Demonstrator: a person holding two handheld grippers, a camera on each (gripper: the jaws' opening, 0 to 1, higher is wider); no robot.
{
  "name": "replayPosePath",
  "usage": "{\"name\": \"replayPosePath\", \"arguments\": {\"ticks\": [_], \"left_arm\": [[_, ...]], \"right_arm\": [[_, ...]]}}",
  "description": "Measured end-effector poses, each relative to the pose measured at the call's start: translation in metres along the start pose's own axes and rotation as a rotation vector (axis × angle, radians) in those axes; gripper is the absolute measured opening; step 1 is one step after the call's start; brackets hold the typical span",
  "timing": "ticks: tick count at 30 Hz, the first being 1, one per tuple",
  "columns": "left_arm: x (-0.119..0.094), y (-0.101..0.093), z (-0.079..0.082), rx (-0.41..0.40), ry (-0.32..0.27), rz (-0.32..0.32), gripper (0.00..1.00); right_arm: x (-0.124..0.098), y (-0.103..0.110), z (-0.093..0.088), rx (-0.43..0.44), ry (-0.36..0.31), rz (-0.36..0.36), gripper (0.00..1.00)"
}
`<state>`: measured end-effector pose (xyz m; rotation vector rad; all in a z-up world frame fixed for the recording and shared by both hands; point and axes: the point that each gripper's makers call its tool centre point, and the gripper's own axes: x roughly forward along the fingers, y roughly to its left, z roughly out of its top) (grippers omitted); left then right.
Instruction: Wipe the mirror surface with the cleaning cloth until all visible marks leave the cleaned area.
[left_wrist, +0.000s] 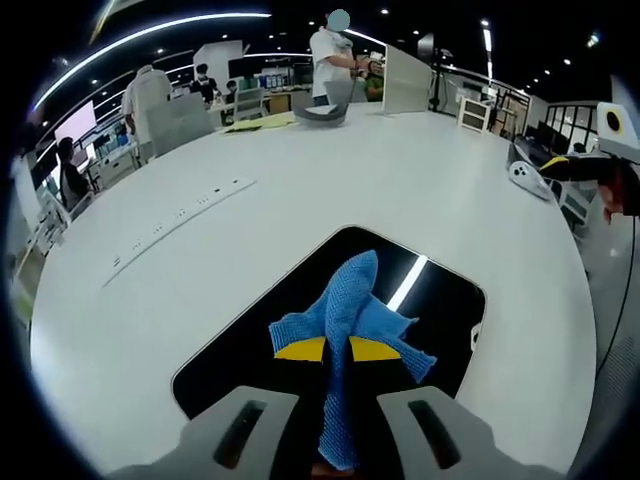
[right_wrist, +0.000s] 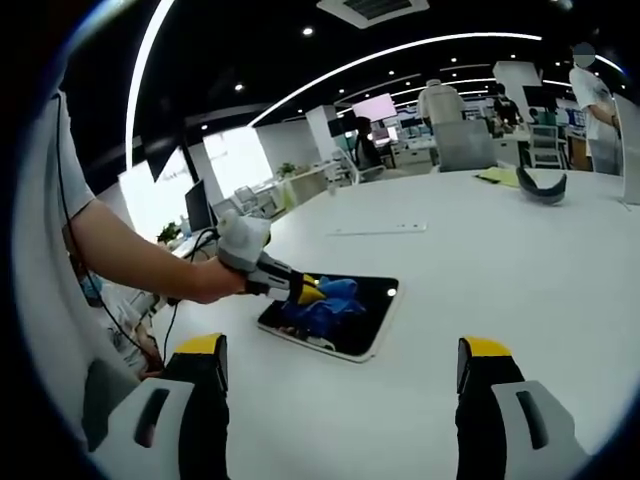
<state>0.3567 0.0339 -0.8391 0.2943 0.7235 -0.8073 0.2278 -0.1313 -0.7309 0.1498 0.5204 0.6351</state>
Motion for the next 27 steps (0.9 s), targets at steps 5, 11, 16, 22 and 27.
{"name": "replayPosePath", "arguments": {"ticks": [5, 11, 16, 22, 27], "left_arm": [[-0.003, 0.004, -0.003, -0.013, -0.003, 0.005, 0.04], [-0.007, 0.009, -0.007, -0.025, -0.006, 0.016, 0.04], [-0.012, 0.014, -0.011, -0.029, -0.004, 0.026, 0.04], [-0.02, 0.02, -0.018, -0.039, -0.008, 0.041, 0.04], [-0.027, 0.024, -0.023, -0.047, -0.006, 0.05, 0.04]], "right_arm": [[0.0, 0.0, 0.0, 0.0, 0.003, 0.0, 0.95], [-0.001, -0.001, -0.001, 0.003, 0.002, -0.004, 0.95], [0.0, 0.002, -0.001, -0.004, 0.006, 0.0, 0.95], [0.002, 0.012, 0.001, -0.014, 0.003, 0.039, 0.95], [0.005, 0.015, 0.0, -0.034, 0.009, 0.045, 0.98]]}}
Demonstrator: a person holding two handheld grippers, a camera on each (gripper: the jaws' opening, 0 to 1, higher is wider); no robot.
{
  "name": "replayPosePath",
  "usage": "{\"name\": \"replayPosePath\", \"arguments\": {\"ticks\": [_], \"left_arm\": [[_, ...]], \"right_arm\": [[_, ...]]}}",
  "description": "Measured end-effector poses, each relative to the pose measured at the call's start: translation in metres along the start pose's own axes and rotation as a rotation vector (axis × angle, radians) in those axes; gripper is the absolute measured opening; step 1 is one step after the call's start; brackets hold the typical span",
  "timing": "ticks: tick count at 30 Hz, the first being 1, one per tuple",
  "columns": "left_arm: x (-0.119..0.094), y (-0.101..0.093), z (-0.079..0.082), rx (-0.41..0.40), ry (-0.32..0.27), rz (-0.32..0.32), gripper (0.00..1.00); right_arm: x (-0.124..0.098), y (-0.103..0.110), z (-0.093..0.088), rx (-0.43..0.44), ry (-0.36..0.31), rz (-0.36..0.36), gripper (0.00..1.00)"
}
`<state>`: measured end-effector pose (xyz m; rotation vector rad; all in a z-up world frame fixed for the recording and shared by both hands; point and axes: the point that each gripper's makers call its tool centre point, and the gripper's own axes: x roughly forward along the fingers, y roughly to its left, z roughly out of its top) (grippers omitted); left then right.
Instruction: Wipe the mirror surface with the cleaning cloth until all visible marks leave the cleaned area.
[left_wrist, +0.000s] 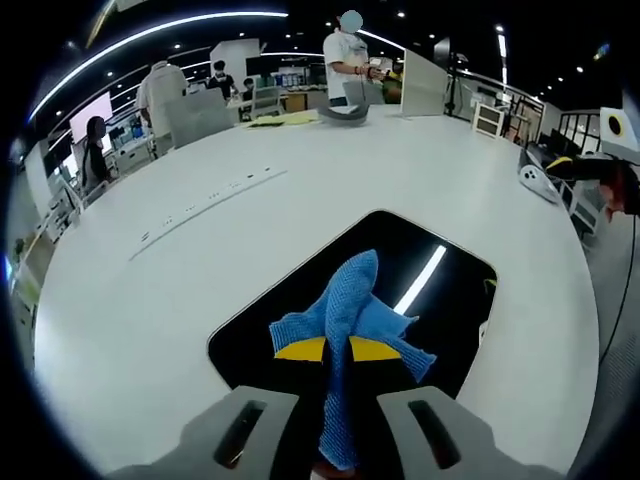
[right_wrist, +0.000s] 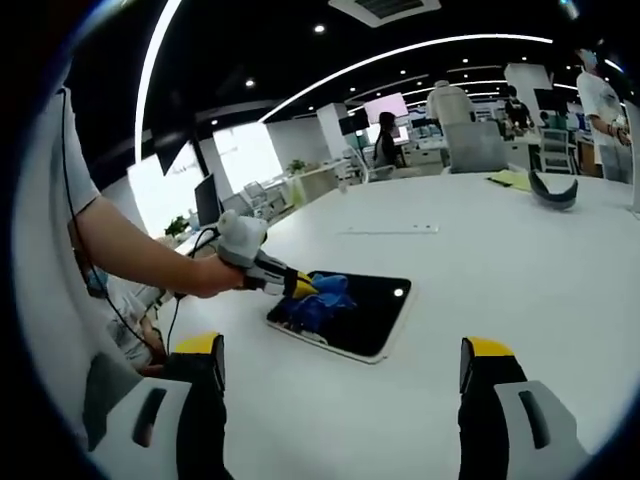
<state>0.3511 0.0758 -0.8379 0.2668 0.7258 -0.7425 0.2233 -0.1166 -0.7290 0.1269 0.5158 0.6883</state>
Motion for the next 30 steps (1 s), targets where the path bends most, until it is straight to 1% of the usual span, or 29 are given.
{"name": "replayPosePath", "arguments": {"ticks": [10, 16, 24, 30], "left_arm": [[-0.013, 0.006, -0.009, -0.022, -0.001, 0.022, 0.04], [-0.018, 0.011, -0.012, -0.044, -0.008, 0.041, 0.04], [-0.024, 0.019, -0.018, -0.044, -0.008, 0.047, 0.04], [-0.029, 0.023, -0.022, -0.061, -0.012, 0.062, 0.04]], "right_arm": [[0.005, 0.006, 0.002, -0.008, 0.001, 0.019, 0.99], [0.005, 0.006, 0.001, -0.009, 0.004, 0.014, 0.99], [0.005, 0.006, 0.001, -0.004, 0.003, 0.011, 0.99], [0.005, 0.007, -0.001, -0.004, 0.0, 0.003, 0.99]]}}
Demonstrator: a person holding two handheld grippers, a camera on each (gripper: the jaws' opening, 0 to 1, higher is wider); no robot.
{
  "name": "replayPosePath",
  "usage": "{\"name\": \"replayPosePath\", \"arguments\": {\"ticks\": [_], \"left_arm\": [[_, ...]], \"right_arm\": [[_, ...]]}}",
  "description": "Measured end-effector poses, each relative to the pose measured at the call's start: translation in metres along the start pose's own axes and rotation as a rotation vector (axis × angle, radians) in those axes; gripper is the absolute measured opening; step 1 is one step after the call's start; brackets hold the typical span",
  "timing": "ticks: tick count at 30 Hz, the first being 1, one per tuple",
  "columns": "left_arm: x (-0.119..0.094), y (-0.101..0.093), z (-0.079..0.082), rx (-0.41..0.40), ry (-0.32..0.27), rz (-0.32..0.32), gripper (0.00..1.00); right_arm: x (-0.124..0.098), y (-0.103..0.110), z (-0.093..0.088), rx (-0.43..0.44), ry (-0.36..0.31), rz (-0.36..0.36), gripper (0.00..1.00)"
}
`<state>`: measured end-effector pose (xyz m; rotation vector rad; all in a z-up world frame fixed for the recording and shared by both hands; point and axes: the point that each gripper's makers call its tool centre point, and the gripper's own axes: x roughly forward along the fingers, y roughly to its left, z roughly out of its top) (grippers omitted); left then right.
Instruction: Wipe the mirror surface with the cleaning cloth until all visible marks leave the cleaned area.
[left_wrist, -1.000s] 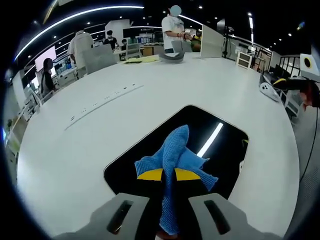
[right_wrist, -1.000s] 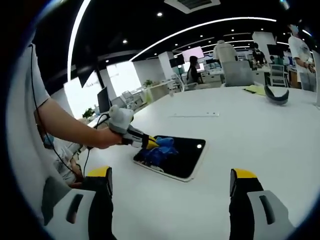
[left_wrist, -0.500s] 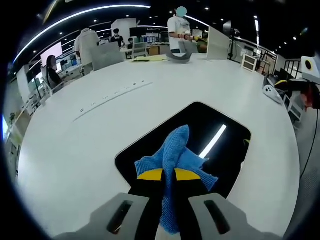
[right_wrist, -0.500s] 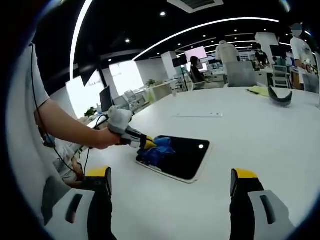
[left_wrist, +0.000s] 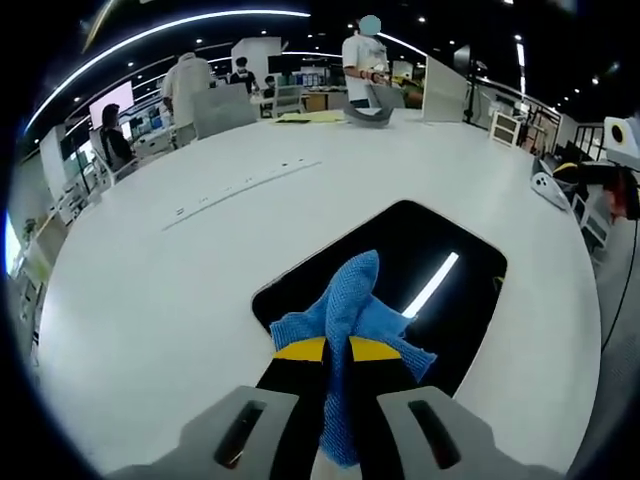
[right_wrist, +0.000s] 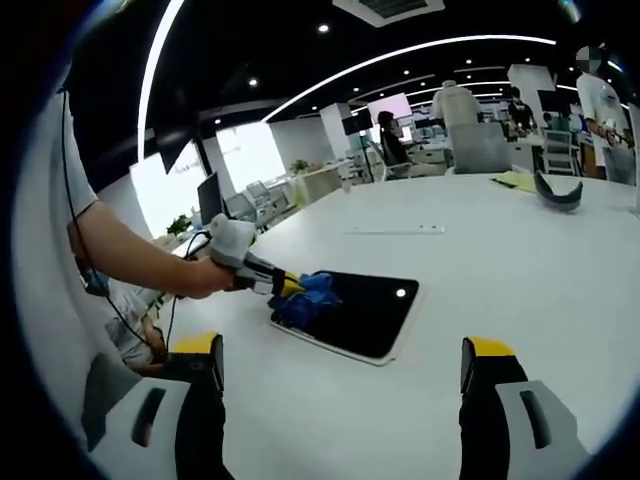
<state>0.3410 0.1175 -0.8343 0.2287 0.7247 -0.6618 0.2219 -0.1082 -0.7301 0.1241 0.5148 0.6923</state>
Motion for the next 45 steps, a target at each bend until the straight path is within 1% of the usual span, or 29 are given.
{"name": "replayPosePath", "arguments": {"ticks": [1, 5, 14, 18, 28, 35, 40, 45], "left_arm": [[-0.001, 0.0, 0.0, -0.001, 0.0, 0.001, 0.04], [-0.005, 0.002, -0.003, -0.013, 0.0, 0.005, 0.04], [-0.005, 0.003, -0.004, -0.034, -0.01, 0.01, 0.04], [-0.005, 0.003, -0.004, -0.028, -0.009, 0.011, 0.04], [-0.006, 0.005, -0.008, -0.048, -0.012, 0.012, 0.04], [-0.006, 0.005, -0.01, -0.04, -0.012, 0.019, 0.04], [-0.006, 0.003, -0.012, -0.046, -0.008, 0.023, 0.04], [-0.008, -0.003, -0.014, -0.052, -0.009, 0.013, 0.04]], "right_arm": [[-0.002, 0.001, 0.003, -0.006, -0.011, -0.005, 0.97], [-0.003, 0.002, 0.006, -0.009, -0.016, -0.006, 0.98], [-0.005, 0.002, 0.009, -0.022, -0.03, -0.01, 0.98], [-0.006, 0.002, 0.009, -0.024, -0.029, -0.012, 0.99], [-0.004, 0.004, 0.003, -0.006, -0.007, -0.012, 1.0], [-0.003, 0.007, -0.001, 0.007, 0.005, -0.006, 1.0], [-0.002, 0.007, -0.003, 0.01, 0.011, -0.002, 1.0], [-0.002, 0.007, -0.002, 0.015, 0.005, 0.0, 1.0]]}}
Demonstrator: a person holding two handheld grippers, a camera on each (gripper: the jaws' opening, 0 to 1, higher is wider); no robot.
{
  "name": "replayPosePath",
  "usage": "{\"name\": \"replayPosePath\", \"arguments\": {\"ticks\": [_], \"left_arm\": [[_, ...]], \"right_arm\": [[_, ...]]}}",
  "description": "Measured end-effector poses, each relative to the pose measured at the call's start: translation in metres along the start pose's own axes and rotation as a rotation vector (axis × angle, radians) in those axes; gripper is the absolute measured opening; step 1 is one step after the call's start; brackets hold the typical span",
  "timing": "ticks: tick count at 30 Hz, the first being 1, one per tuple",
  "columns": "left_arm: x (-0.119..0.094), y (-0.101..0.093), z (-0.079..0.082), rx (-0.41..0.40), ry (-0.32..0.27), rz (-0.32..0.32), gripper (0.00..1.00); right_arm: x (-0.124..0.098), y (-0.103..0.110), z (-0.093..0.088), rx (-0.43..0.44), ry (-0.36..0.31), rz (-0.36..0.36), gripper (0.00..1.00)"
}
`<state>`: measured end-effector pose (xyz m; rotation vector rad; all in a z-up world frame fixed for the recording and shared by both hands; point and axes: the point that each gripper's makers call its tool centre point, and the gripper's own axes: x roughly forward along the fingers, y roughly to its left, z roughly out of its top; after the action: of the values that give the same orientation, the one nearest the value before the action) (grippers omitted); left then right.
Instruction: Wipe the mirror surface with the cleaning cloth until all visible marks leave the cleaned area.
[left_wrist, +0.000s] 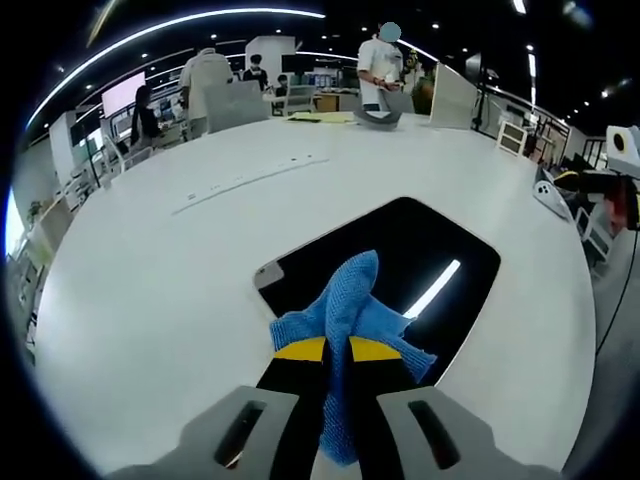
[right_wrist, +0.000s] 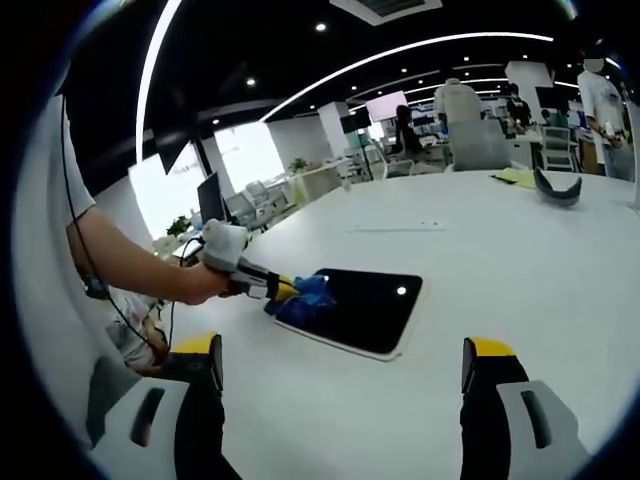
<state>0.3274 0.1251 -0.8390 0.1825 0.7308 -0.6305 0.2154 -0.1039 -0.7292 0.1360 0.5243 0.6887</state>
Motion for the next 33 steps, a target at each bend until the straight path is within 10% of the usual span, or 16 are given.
{"name": "replayPosePath", "arguments": {"ticks": [33], "left_arm": [[0.003, -0.032, 0.0, 0.021, 0.015, -0.054, 0.04]], "right_arm": [[-0.003, 0.0, 0.002, -0.006, -0.009, -0.006, 0.99]]}}
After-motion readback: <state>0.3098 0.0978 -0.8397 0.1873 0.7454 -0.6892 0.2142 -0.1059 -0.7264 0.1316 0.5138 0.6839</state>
